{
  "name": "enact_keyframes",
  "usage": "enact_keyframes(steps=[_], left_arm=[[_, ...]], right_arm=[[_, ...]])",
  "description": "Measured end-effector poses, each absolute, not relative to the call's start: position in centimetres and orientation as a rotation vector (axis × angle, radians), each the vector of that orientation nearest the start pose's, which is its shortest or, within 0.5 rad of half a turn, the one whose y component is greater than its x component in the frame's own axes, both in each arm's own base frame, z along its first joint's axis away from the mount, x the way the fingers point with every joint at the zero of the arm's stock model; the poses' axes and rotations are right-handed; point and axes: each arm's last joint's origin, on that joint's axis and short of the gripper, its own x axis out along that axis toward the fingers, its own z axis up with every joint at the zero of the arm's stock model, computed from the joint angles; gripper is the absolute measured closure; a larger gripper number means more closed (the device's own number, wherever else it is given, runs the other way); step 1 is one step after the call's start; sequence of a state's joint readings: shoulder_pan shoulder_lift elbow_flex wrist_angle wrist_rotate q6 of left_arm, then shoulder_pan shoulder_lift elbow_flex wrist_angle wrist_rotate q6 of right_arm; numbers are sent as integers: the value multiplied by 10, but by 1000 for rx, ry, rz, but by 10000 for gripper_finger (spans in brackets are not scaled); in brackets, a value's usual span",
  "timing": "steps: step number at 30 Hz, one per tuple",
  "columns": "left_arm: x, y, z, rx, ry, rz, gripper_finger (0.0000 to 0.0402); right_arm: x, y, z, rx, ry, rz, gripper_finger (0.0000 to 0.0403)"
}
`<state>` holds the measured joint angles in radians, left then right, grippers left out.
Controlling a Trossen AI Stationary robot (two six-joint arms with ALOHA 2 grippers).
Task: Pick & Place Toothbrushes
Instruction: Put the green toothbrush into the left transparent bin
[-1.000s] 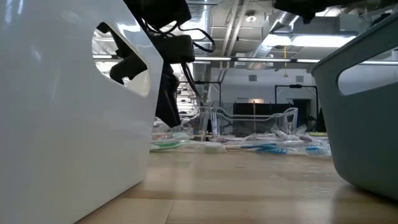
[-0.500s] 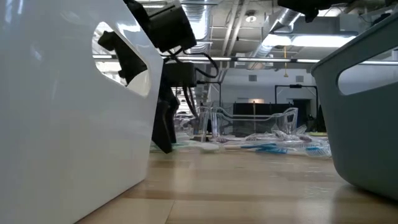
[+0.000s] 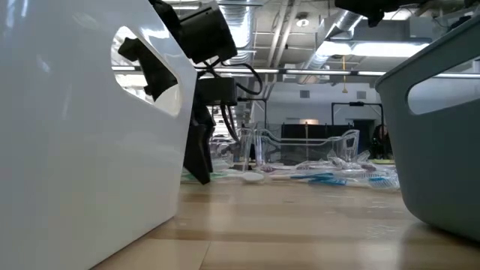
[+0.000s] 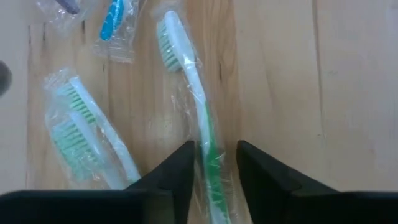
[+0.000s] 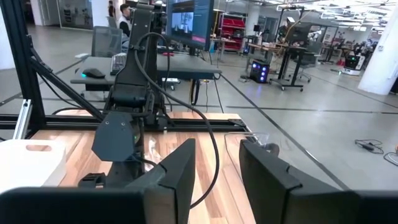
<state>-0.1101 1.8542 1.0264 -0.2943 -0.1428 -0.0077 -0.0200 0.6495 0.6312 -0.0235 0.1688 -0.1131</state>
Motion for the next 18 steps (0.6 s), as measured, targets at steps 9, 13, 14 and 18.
enact_keyframes(steps=[9,13,14,18], left_arm=[[340,-40,135,138,1120,12,384],[335,-44,157,137,1065,30,388],[334,-44,166,131,1034,33,391],[322,-41,208,136,906,78,392]], right_arm=[[152,-8,315,-118,53,-186,284],[152,-8,315,-118,51,-186,284],[152,-8,315,-118,51,-186,284],[152,-8,315,-118,52,-186,284]])
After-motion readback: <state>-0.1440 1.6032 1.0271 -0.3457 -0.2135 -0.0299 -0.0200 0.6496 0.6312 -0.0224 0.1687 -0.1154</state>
